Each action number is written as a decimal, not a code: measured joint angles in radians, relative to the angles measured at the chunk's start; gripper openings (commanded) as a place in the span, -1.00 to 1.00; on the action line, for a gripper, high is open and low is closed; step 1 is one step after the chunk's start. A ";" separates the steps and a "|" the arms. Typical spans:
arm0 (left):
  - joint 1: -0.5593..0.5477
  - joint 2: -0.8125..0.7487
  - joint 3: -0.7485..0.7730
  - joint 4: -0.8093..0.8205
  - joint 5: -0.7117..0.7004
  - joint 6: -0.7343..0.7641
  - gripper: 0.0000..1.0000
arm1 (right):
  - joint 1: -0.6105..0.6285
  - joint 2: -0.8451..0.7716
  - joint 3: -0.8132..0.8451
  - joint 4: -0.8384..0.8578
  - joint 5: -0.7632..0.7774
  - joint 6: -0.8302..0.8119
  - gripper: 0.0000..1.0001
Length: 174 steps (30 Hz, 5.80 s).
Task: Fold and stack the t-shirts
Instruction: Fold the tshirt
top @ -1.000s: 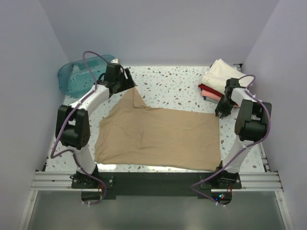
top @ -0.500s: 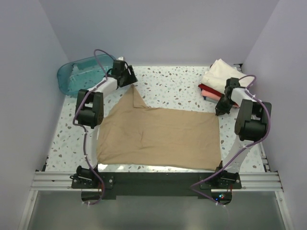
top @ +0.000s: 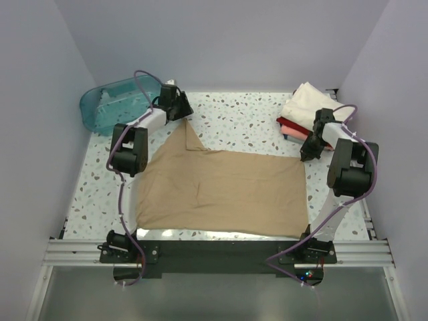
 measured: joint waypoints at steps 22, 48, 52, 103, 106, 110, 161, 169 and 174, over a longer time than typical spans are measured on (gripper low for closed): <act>-0.018 -0.050 -0.073 -0.072 -0.092 -0.002 -0.32 | 0.000 0.021 0.030 -0.022 -0.024 0.003 -1.00; -0.024 -0.027 -0.029 -0.111 -0.091 0.042 -1.00 | -0.001 0.030 0.053 -0.040 -0.050 0.013 -1.00; -0.024 -0.027 -0.005 -0.120 -0.084 0.042 -1.00 | -0.001 0.067 0.113 -0.064 -0.050 0.015 -1.00; 0.014 -0.917 -0.709 -0.198 -0.062 -0.055 -1.00 | 0.000 -0.066 0.101 -0.182 -0.127 -0.068 -1.00; 0.014 -1.003 -0.731 -0.238 -0.080 -0.069 -1.00 | 0.000 -0.097 0.076 -0.188 -0.121 -0.069 -1.00; 0.014 -1.093 -0.747 -0.281 -0.104 -0.087 -1.00 | 0.000 -0.138 0.063 -0.198 -0.118 -0.073 -1.00; 0.014 -1.303 -0.890 -0.512 -0.135 -0.191 -1.00 | 0.222 -0.367 0.000 -0.328 0.026 -0.116 0.01; 0.092 -0.986 -0.880 -0.299 -0.054 -0.119 -1.00 | 0.504 -0.175 0.157 -0.237 -0.126 -0.076 -0.03; 0.125 -0.696 -0.743 -0.241 0.040 -0.058 -1.00 | 0.679 -0.005 0.342 -0.208 -0.213 -0.082 -0.04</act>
